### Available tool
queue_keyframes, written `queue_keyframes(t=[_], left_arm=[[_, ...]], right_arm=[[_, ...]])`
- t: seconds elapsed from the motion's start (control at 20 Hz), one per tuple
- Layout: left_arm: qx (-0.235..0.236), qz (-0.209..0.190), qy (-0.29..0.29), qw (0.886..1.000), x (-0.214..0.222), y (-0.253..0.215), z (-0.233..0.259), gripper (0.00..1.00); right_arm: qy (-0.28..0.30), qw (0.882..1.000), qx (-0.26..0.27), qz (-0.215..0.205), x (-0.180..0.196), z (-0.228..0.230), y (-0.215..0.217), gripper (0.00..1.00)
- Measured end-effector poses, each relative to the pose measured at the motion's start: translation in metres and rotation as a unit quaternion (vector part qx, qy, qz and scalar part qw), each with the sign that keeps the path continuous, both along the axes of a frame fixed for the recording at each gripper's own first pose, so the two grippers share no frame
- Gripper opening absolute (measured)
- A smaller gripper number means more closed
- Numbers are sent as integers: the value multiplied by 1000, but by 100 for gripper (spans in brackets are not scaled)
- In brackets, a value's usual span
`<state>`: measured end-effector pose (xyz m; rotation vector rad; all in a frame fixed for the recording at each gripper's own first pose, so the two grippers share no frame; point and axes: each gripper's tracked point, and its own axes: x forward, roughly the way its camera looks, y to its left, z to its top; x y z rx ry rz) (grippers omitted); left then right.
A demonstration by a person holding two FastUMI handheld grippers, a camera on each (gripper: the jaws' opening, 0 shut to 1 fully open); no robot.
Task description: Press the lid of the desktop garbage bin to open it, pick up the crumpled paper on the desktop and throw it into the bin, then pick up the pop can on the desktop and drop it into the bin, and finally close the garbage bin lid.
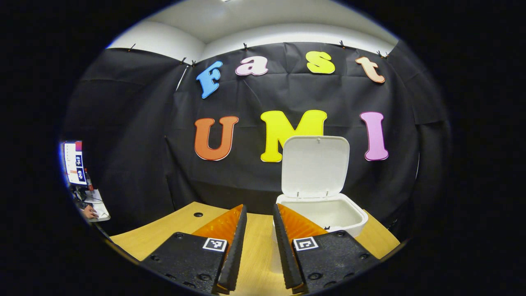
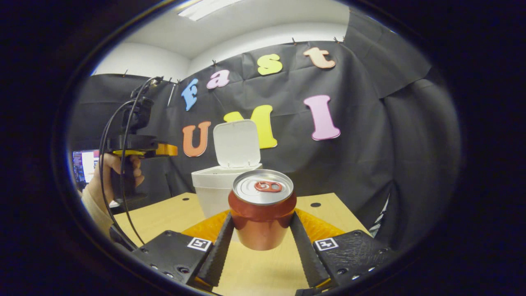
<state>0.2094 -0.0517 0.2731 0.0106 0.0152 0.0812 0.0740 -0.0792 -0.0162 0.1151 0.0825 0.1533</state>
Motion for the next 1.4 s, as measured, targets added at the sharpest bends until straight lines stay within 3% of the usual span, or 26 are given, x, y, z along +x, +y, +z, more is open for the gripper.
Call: queue_keyframes(t=[0.05,0.2,0.35,0.55,0.7,0.75,0.95,1.1,1.35,1.4], left_arm=[[-3,-7,4,1000,2,0,-5,45],[-20,-32,19,999,-7,1,-36,44],[-1,-69,58,996,-26,0,-92,46],[16,-47,129,990,-49,32,-180,77],[8,-41,185,982,-65,50,-241,88],[8,-33,204,978,-68,57,-257,95],[-2,-43,254,966,-78,66,-307,96],[-11,-40,267,963,-77,73,-328,96],[-32,-25,301,953,-75,84,-349,88],[-30,-25,292,956,-71,85,-345,86]], right_arm=[[2,1000,3,-4,1,-1,-5,77],[7,1000,13,-10,4,-2,-13,76],[16,1000,13,-13,8,-8,-14,76],[16,1000,1,-13,10,-10,-6,76],[18,1000,7,-15,13,-12,-3,76],[21,1000,10,-16,15,-15,-2,76],[21,999,-9,-30,23,-22,-1,76],[15,1000,-15,-17,22,-22,12,76],[19,1000,-17,-2,21,-26,22,77],[21,1000,-15,-4,23,-27,21,77]])
